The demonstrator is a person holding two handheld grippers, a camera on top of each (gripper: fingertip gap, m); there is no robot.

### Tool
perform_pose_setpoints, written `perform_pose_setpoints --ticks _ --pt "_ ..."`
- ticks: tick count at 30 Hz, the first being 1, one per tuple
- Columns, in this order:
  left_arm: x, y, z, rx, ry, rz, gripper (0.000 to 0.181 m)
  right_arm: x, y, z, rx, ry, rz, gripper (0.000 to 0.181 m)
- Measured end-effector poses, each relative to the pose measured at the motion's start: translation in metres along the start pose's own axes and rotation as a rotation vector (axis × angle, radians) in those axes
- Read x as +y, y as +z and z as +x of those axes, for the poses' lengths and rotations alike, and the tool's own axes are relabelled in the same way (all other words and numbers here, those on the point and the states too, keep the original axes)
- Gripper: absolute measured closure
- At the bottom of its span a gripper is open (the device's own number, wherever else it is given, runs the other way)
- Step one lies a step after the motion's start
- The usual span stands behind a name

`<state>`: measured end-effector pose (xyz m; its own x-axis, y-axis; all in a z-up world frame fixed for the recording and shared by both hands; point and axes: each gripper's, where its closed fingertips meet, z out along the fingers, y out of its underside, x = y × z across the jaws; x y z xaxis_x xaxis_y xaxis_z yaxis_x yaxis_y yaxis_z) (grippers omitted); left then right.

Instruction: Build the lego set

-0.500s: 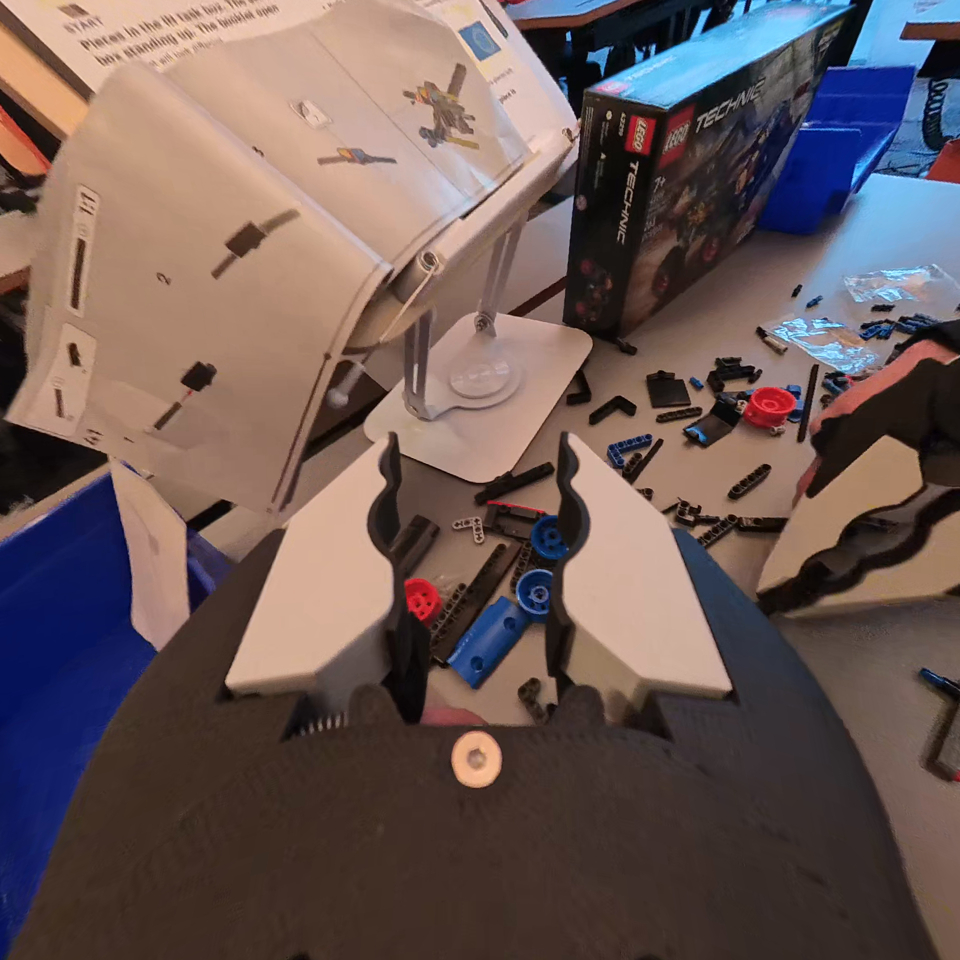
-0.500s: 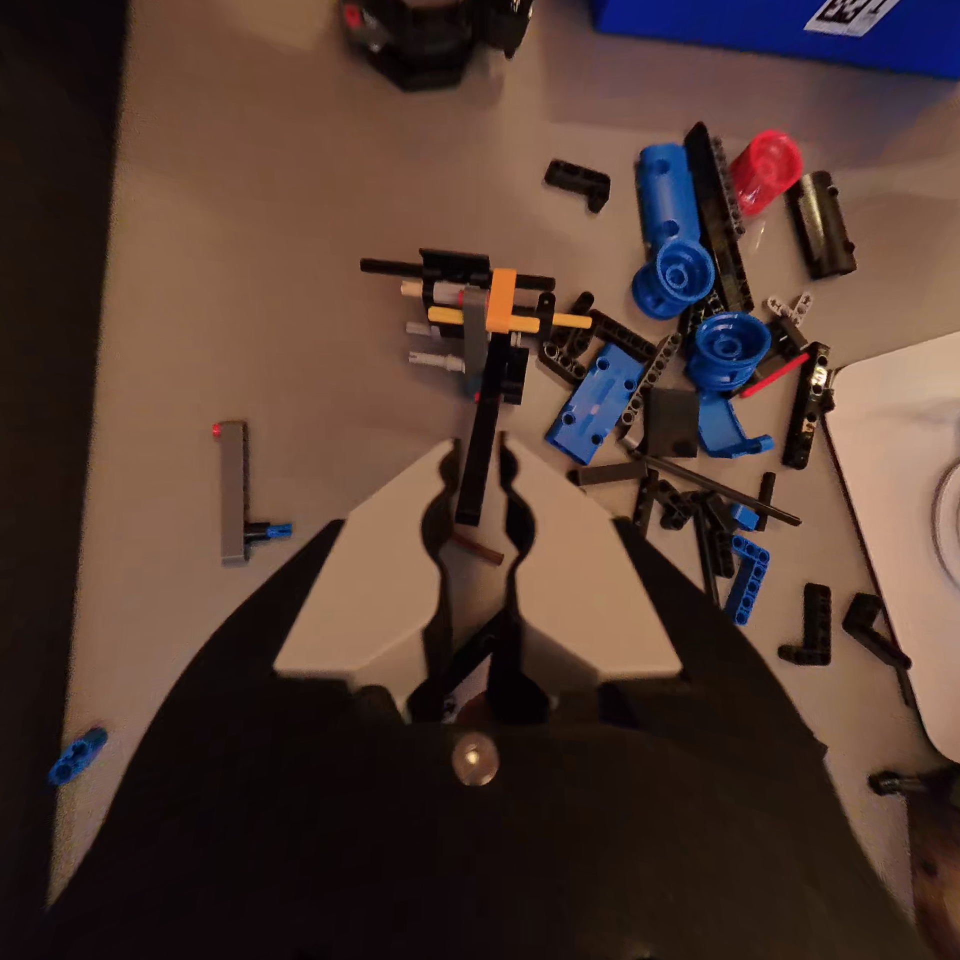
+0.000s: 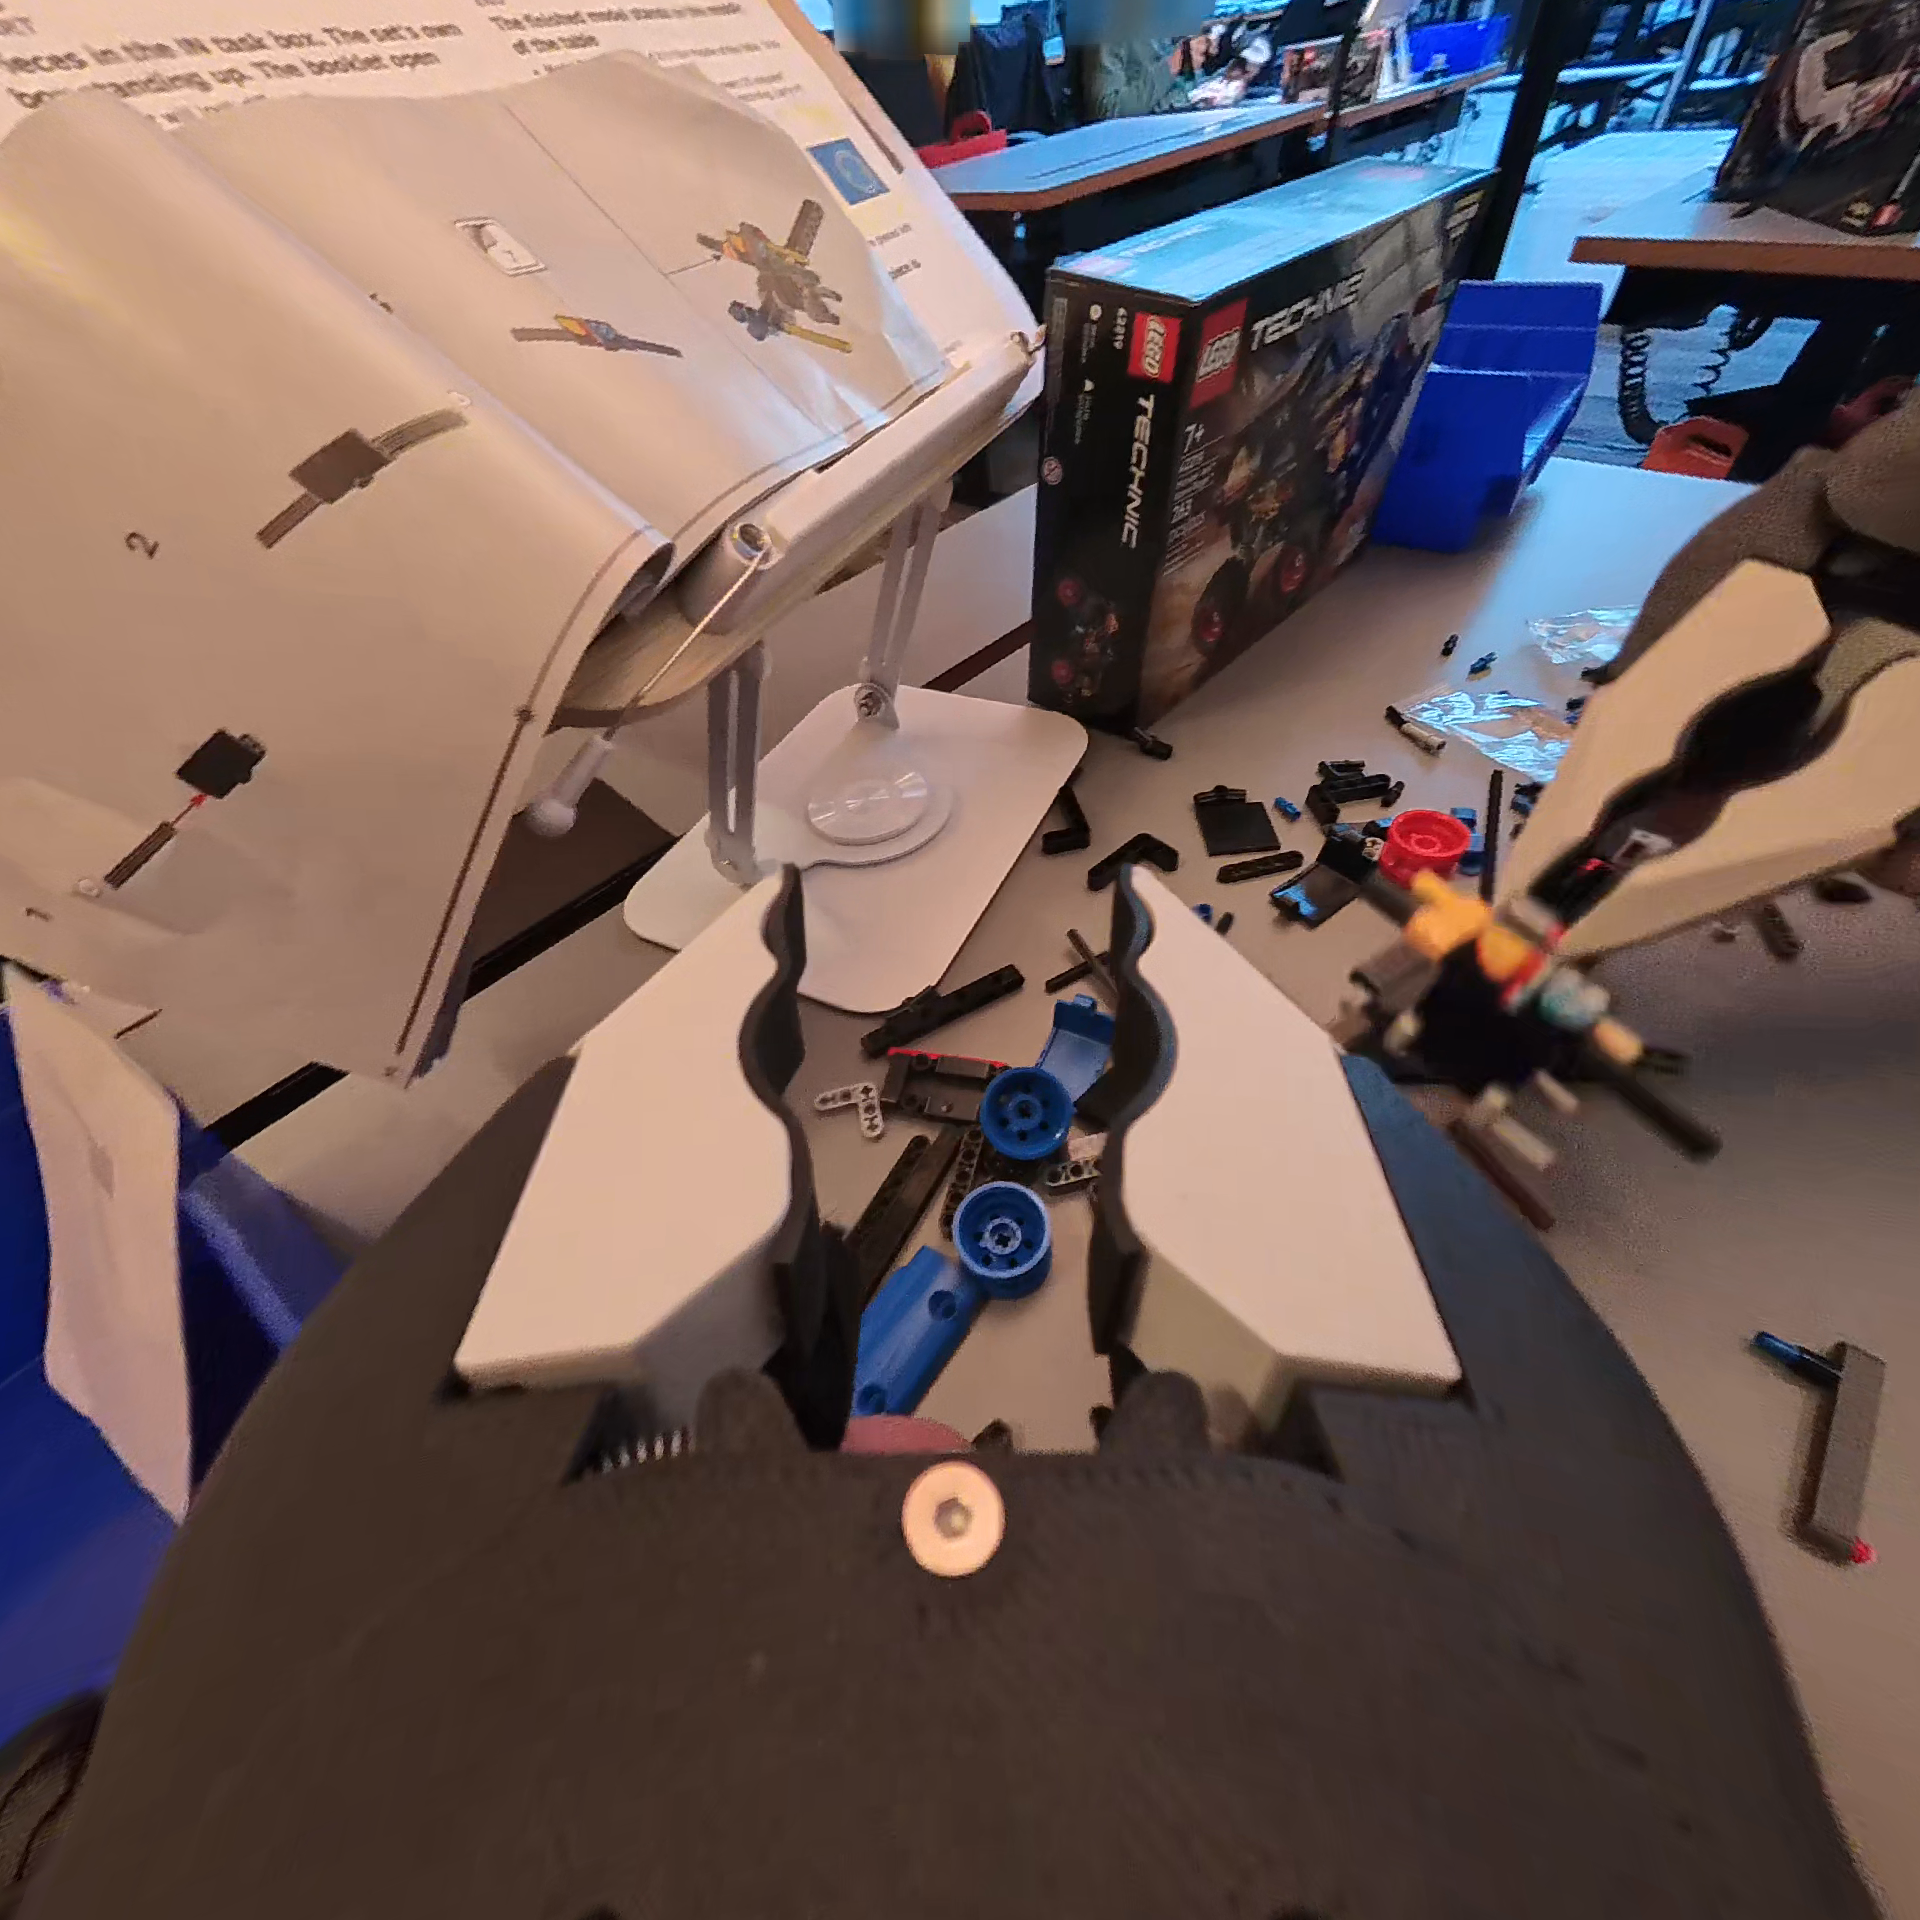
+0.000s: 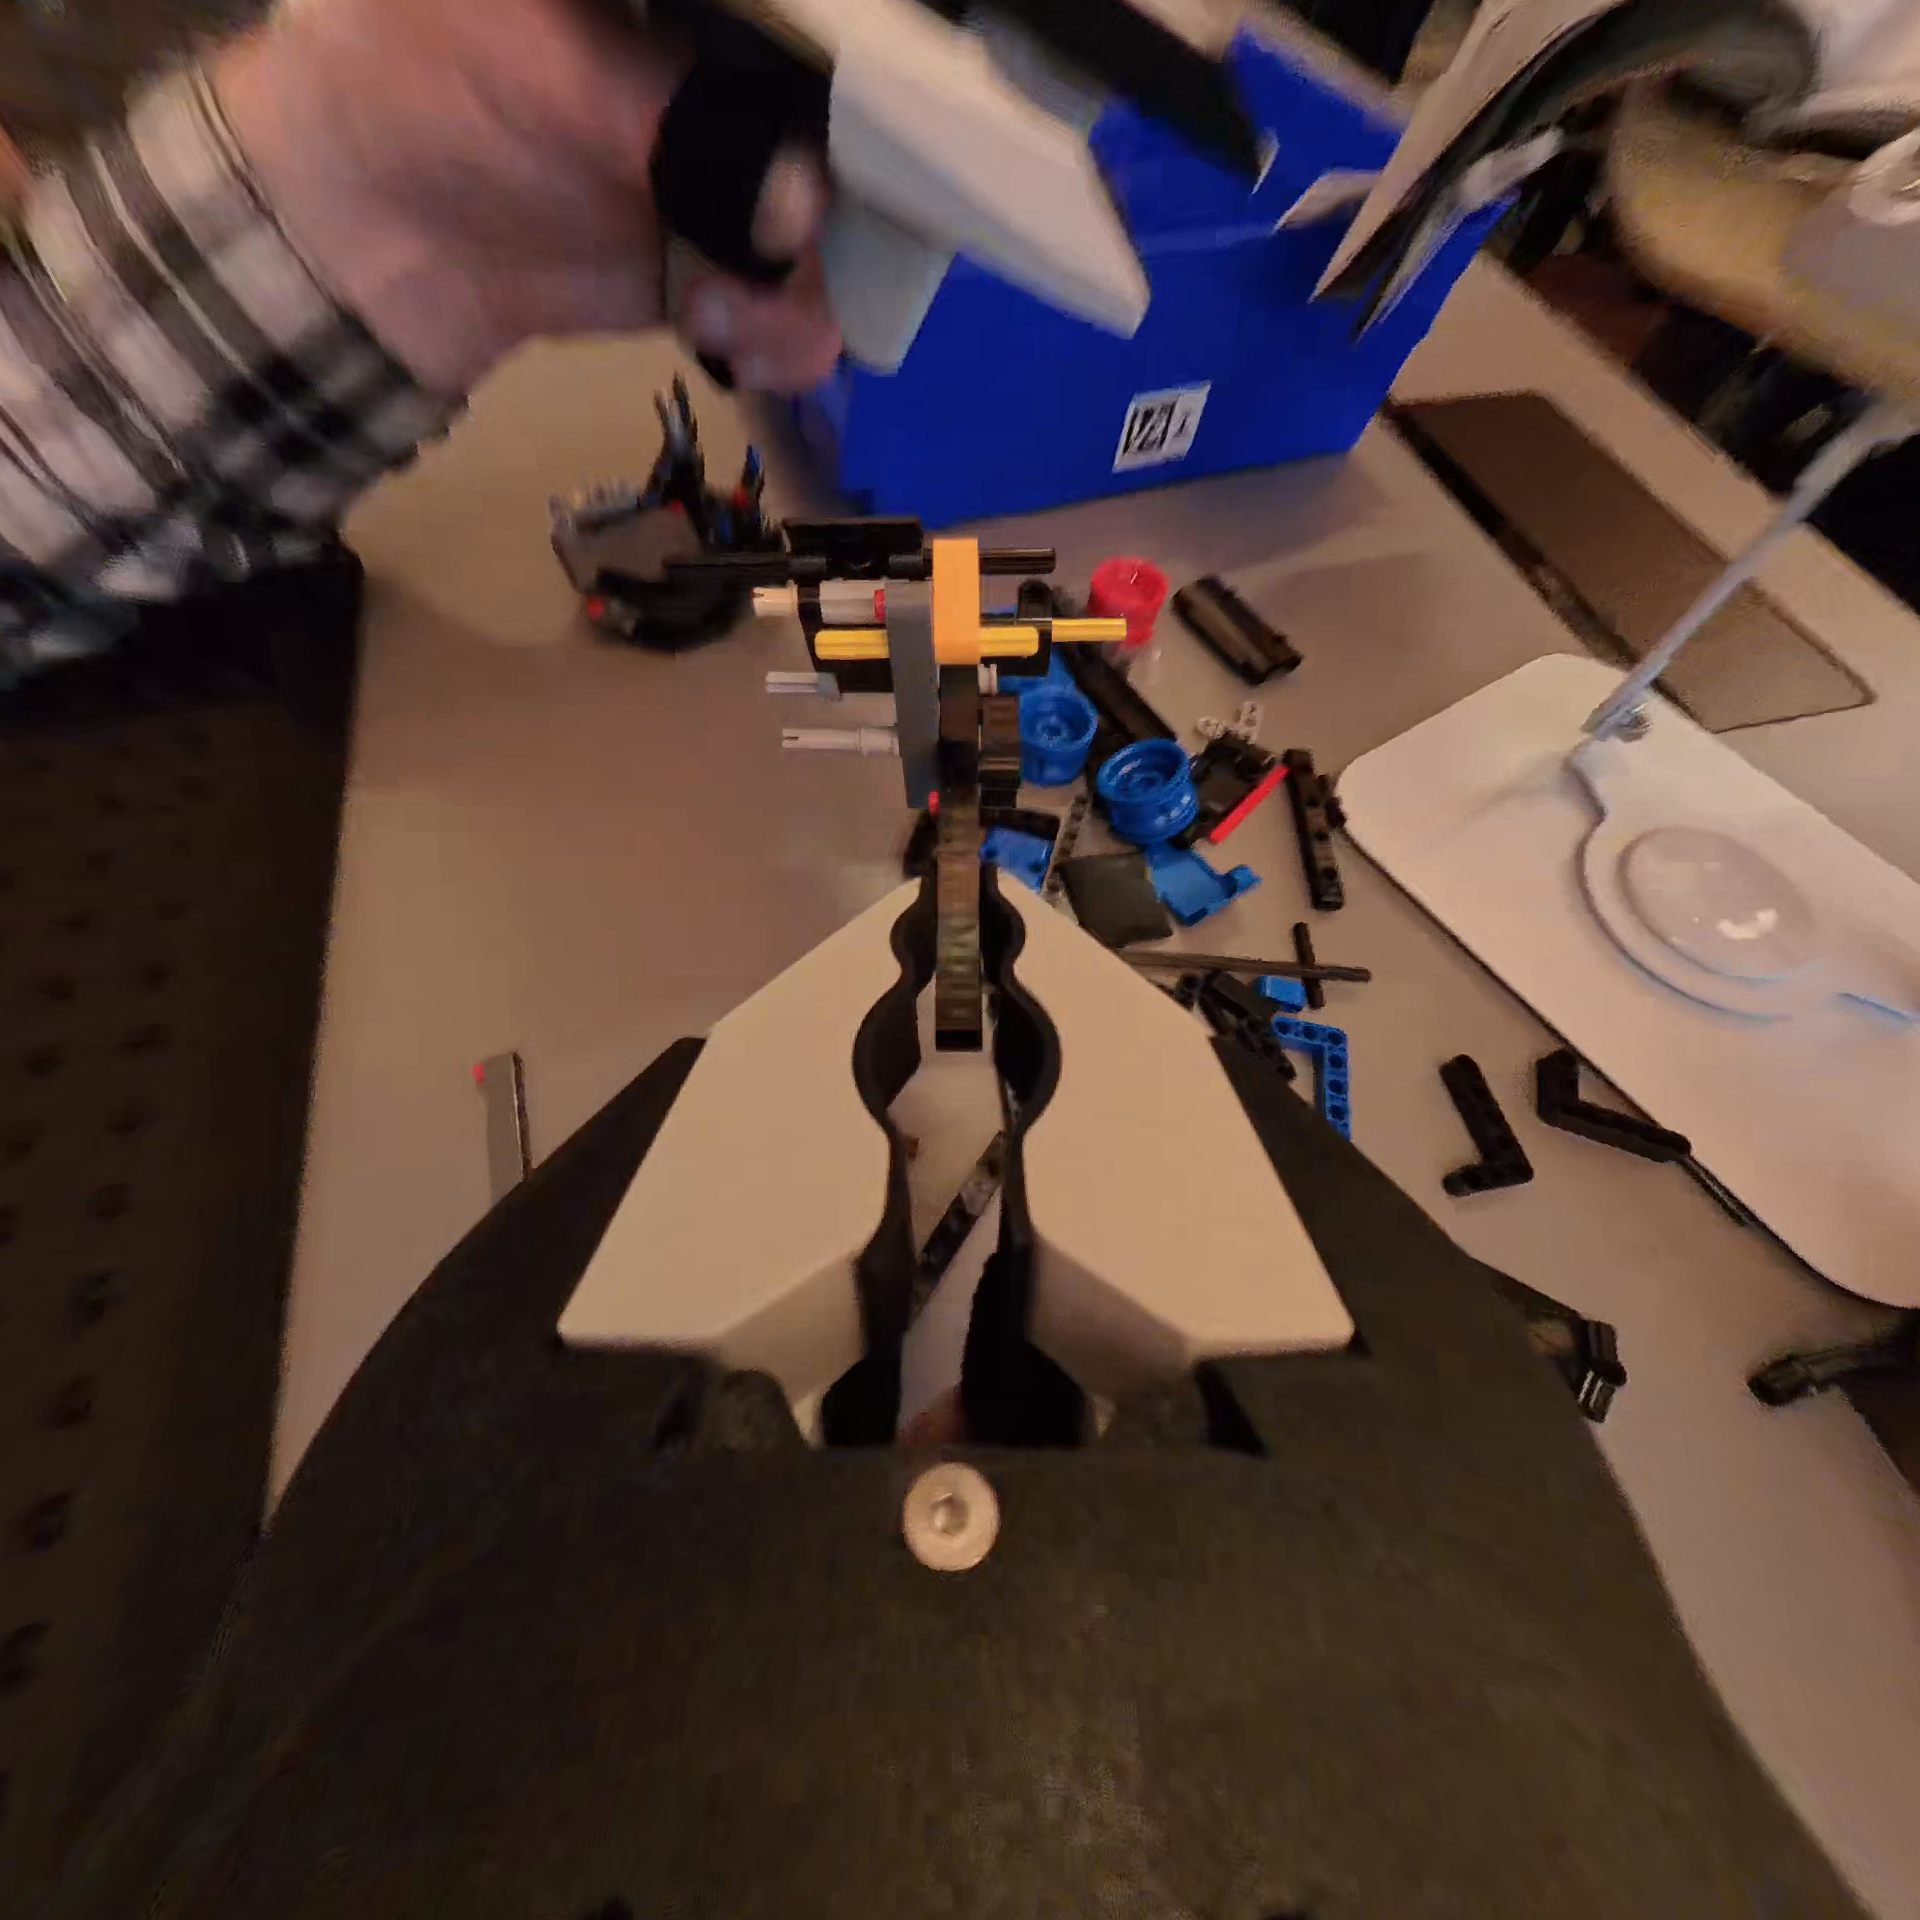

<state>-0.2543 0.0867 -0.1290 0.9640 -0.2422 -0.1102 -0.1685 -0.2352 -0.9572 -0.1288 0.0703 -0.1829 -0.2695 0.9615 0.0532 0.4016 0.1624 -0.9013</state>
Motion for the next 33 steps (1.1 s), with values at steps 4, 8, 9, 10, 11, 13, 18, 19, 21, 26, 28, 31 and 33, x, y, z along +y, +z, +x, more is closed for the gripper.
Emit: perform_pose_setpoints --ticks 4,8,9,10,11,13,18,19,21,26,28,31,33 --pt "-0.003 0.005 0.015 0.06 0.003 0.025 0.125 -0.02 -0.018 0.01 0.005 0.083 0.179 0.177" --pt "-0.004 0.012 0.036 0.146 0.019 0.052 0.125 -0.021 -0.024 0.021 0.002 0.132 0.242 0.176" --pt "-0.003 0.013 0.042 0.164 0.027 0.051 0.125 -0.021 -0.025 0.022 -0.009 0.145 0.258 0.176" --pt "-0.003 0.015 0.047 0.183 0.037 0.054 0.125 -0.02 -0.026 0.022 -0.021 0.16 0.272 0.176" --pt "-0.003 0.016 0.053 0.205 0.046 0.061 0.125 -0.02 -0.026 0.023 -0.031 0.167 0.284 0.176" --pt "-0.005 0.017 0.063 0.246 0.057 0.078 0.125 -0.018 -0.027 0.023 -0.055 0.177 0.298 0.176" --pt "-0.008 0.019 0.08 0.313 0.071 0.108 0.126 -0.019 -0.032 0.022 -0.125 0.221 0.34 0.176" --pt "-0.008 0.019 0.083 0.325 0.078 0.111 0.126 -0.019 -0.033 0.022 -0.131 0.223 0.342 0.176" --pt "-0.008 0.019 0.089 0.345 0.092 0.115 0.125 -0.018 -0.035 0.021 -0.152 0.223 0.343 0.176" --pt "-0.007 0.019 0.097 0.373 0.101 0.119 0.124 -0.016 -0.038 0.019 -0.206 0.246 0.341 0.176" --pt "-0.008 0.019 0.1 0.383 0.099 0.126 0.124 -0.015 -0.038 0.017 -0.222 0.246 0.336 0.176" --pt "-0.009 0.019 0.105 0.401 0.108 0.133 0.125 -0.013 -0.038 0.015 -0.239 0.243 0.324 0.176" --pt "-0.009 0.019 0.109 0.413 0.117 0.135 0.127 -0.012 -0.038 0.014 -0.252 0.246 0.318 0.176"
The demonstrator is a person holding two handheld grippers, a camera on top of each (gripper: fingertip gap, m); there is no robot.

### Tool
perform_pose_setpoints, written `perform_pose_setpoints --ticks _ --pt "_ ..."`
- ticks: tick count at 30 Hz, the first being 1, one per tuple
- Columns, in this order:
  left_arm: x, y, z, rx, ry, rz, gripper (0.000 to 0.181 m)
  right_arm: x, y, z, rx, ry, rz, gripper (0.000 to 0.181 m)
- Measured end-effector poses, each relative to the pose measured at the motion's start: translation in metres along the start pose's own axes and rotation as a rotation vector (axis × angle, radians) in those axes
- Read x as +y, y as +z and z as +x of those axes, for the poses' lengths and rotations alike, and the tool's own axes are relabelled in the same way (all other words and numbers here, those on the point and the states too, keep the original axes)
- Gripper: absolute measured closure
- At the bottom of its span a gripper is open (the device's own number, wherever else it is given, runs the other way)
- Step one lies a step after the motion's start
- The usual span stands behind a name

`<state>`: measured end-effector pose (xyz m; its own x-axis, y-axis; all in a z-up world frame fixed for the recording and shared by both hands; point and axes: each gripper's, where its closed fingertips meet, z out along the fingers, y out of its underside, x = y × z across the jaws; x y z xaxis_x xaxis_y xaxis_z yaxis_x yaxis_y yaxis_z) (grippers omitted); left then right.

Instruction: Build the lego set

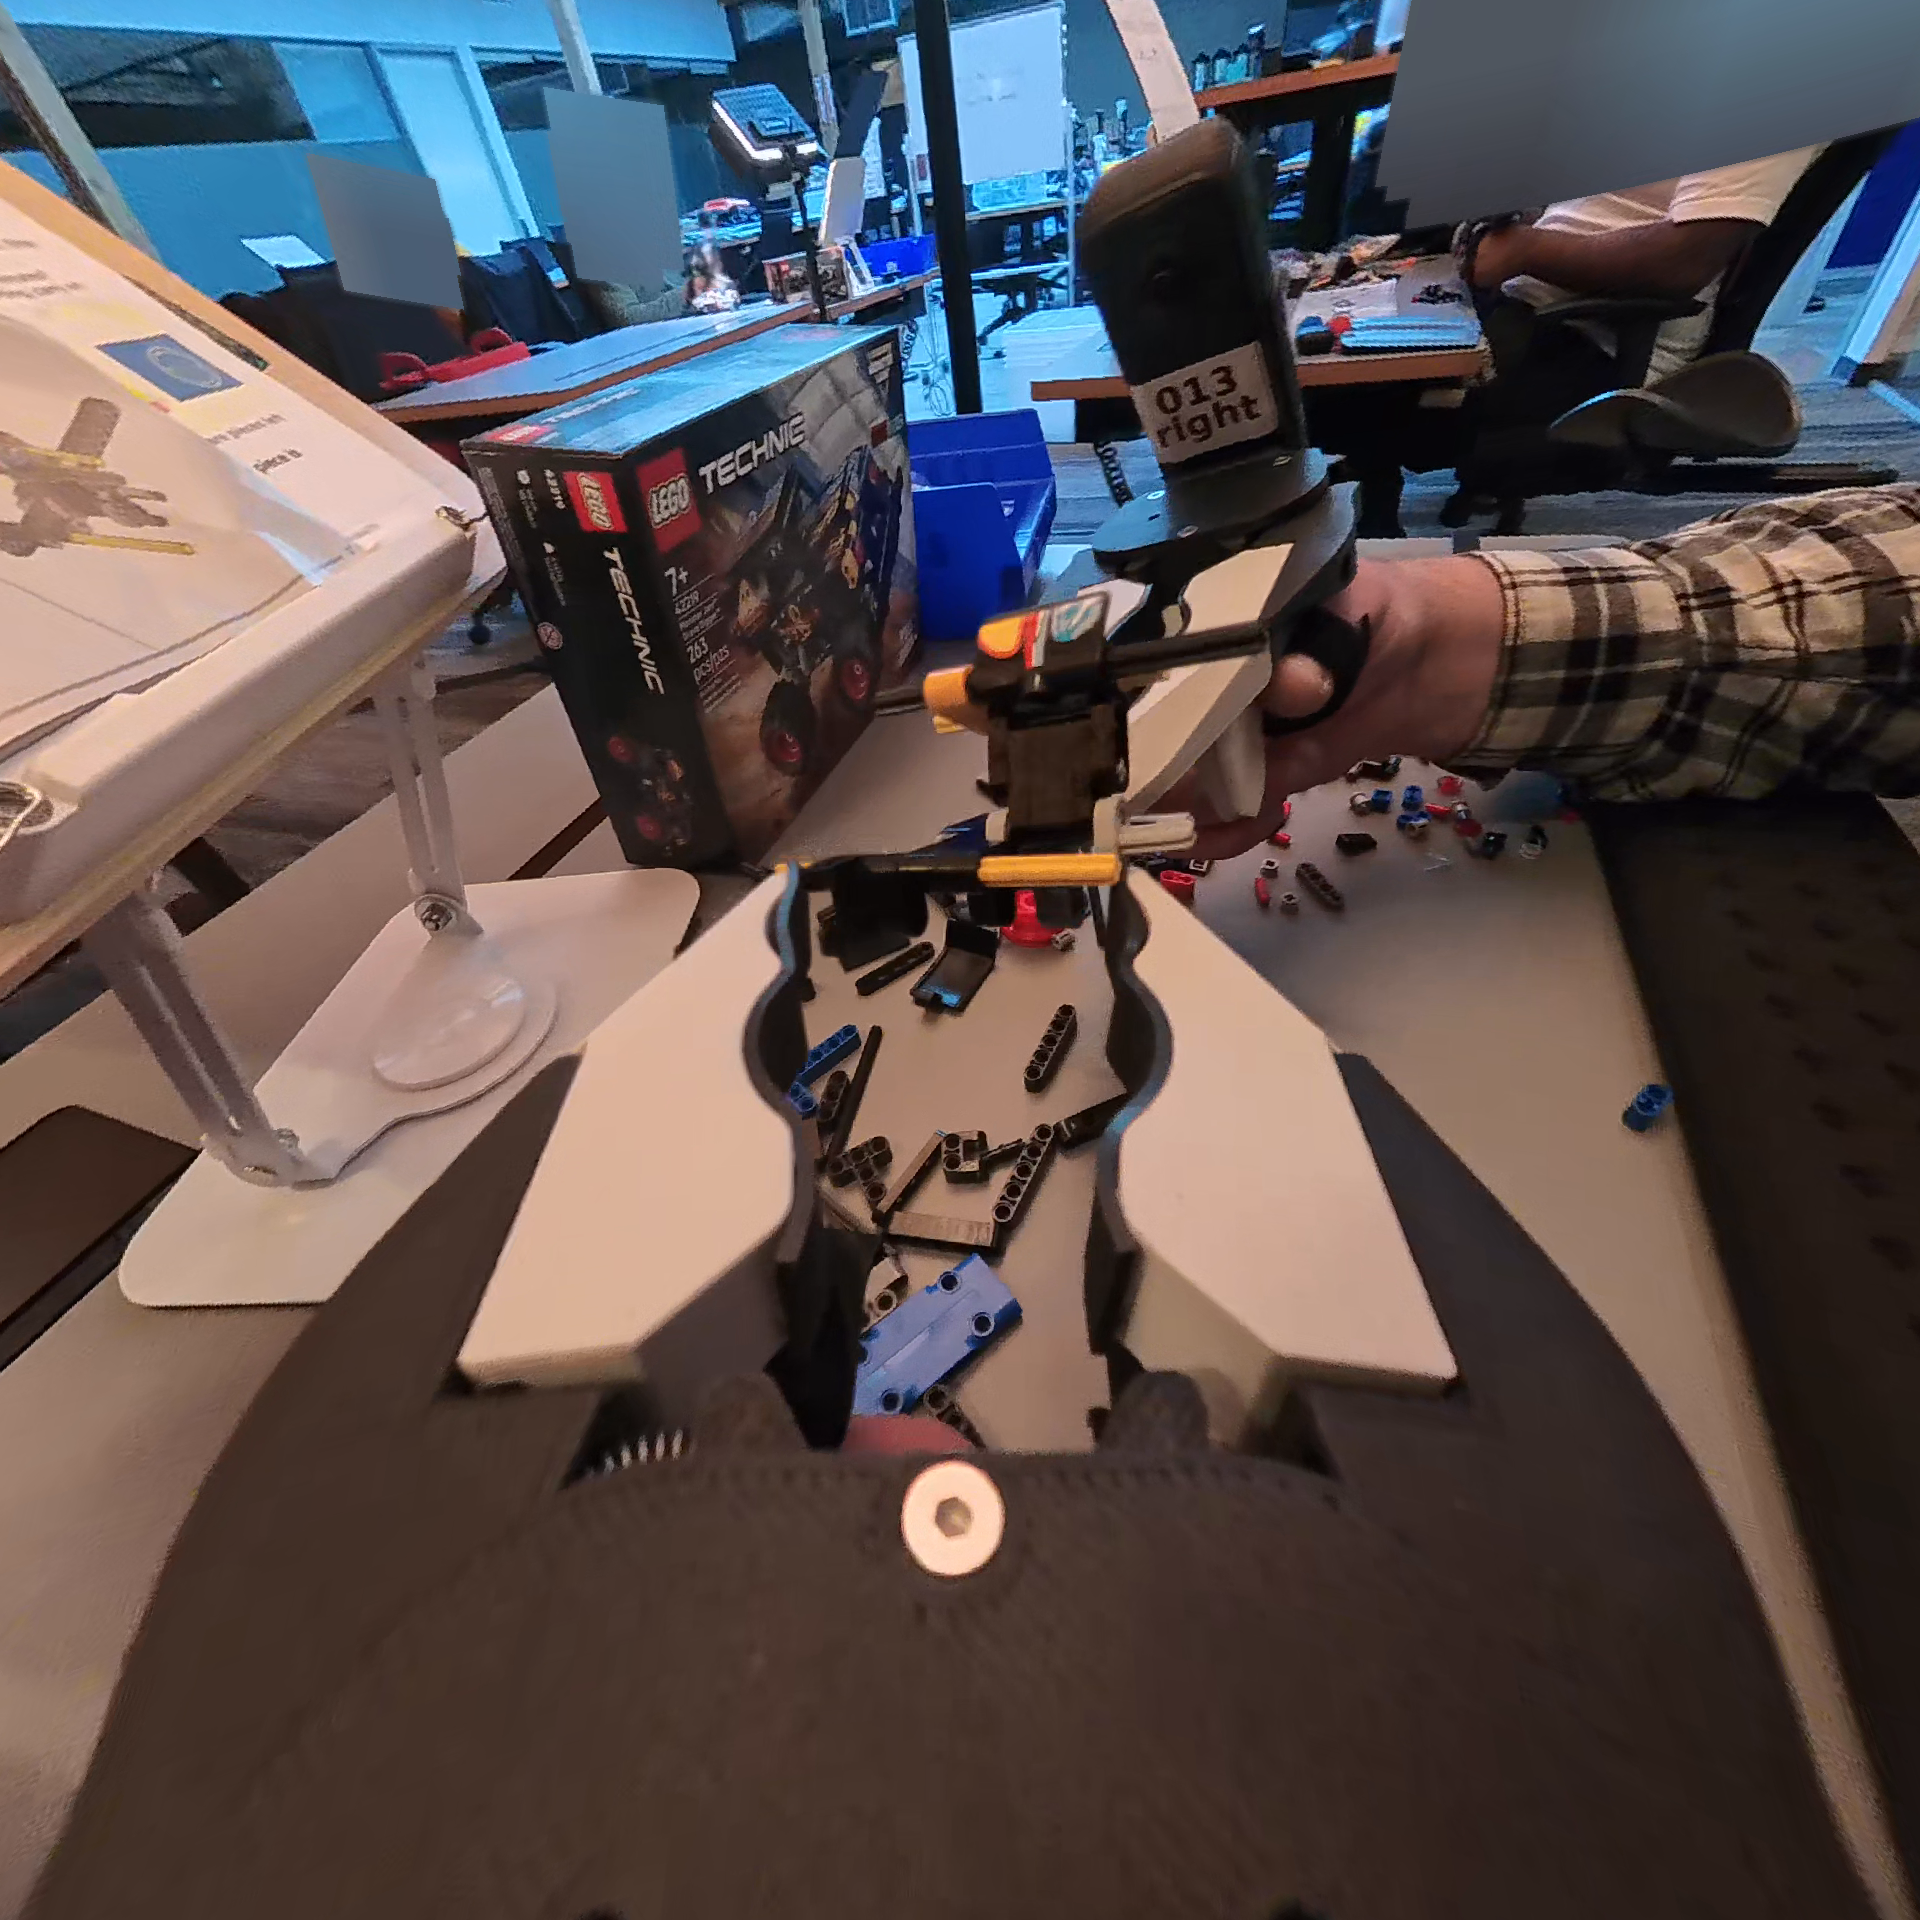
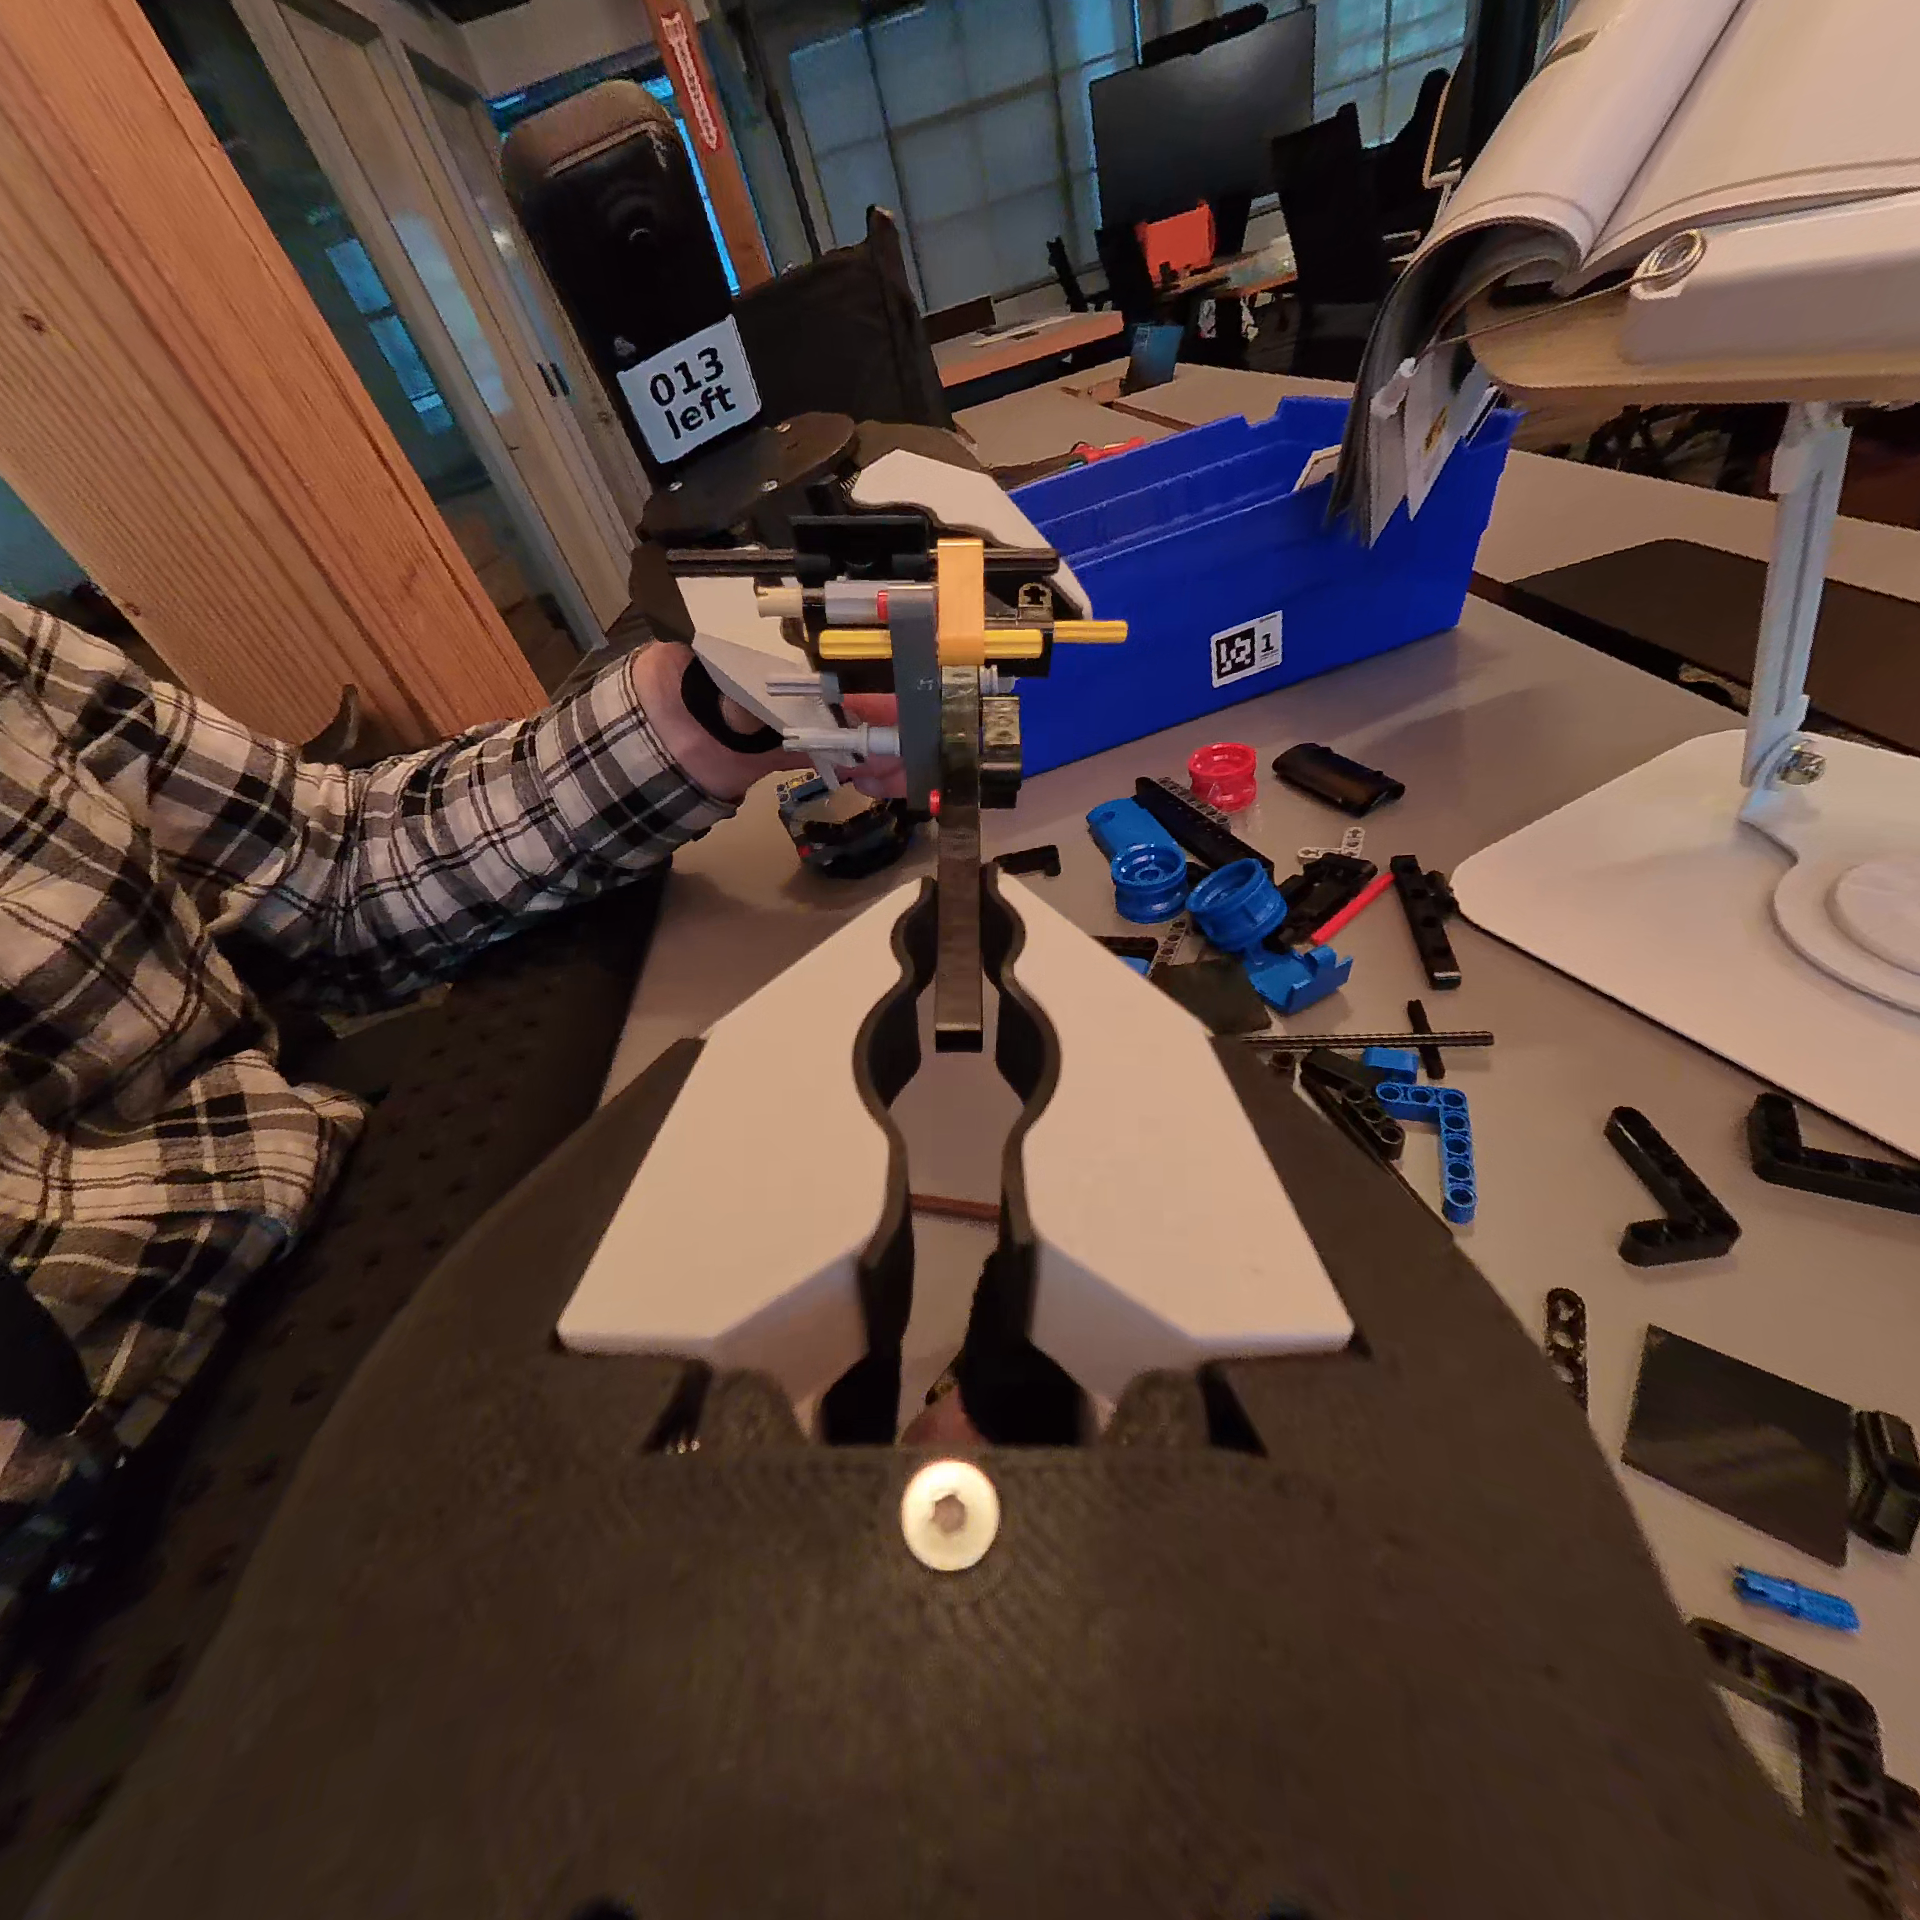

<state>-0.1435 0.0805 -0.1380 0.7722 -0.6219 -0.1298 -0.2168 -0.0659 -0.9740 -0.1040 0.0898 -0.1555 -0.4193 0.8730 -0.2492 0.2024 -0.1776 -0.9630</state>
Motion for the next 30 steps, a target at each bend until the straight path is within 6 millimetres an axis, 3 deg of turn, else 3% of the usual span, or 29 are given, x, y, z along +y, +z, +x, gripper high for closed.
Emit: perform_pose_setpoints --ticks 15,22,30 --pt "0.007 0.004 0.003 -0.007 0.044 -0.032 0.126 0.002 -0.007 -0.003 -0.057 0.017 -0.005 0.176" --pt "0.001 0.005 0.003 -0.038 0.087 -0.02 0.126 0.001 -0.01 -0.005 -0.104 0.079 0.003 0.176" --pt "-0.001 0.006 0.001 -0.08 0.155 -0.012 0.148 0.0 -0.011 -0.009 -0.169 0.224 0.004 0.177"
